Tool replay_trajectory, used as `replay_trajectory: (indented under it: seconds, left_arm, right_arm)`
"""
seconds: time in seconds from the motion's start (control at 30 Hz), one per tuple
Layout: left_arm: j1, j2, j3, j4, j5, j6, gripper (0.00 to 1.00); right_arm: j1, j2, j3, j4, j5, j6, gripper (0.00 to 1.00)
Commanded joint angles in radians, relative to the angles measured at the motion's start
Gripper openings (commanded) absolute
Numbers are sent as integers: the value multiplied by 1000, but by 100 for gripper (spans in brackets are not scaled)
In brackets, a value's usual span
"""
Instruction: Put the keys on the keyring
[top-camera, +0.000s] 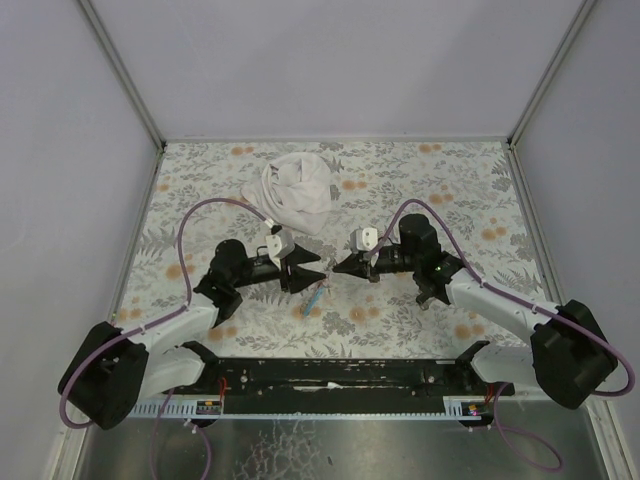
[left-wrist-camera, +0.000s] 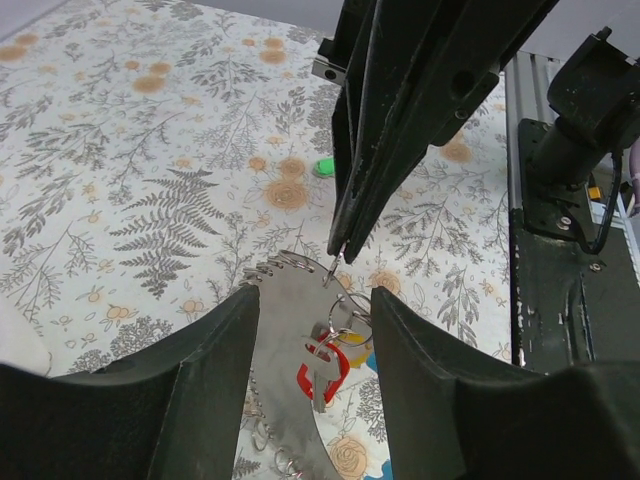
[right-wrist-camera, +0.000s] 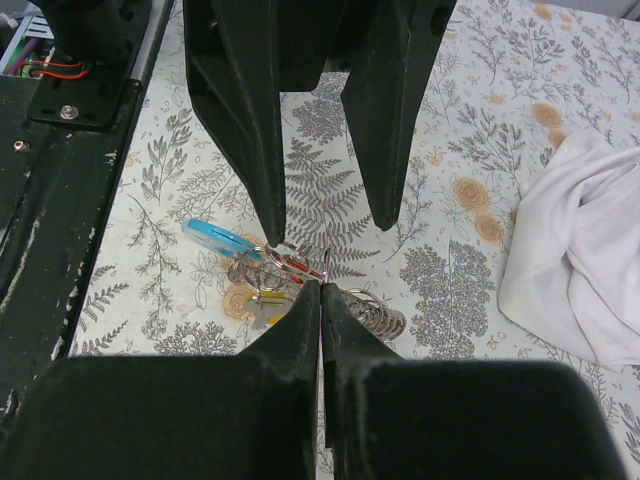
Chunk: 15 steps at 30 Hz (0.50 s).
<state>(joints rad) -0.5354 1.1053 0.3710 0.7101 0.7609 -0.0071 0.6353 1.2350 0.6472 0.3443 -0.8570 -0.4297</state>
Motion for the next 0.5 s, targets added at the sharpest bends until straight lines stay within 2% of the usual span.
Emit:
replay_trajectory:
  seconds: [0.0, 0.27, 0.47]
  left_arm:
    - [8, 12, 0, 91, 51, -12, 47]
    - [8, 43, 20, 103, 92, -21, 22]
    - [9, 67, 29, 111, 111, -29, 20]
  right_arm:
    - [-5, 3, 19, 70, -64, 17, 0]
    - [-5, 3, 25, 62, -83, 18, 0]
    - [-5, 10, 29, 59, -90, 20, 0]
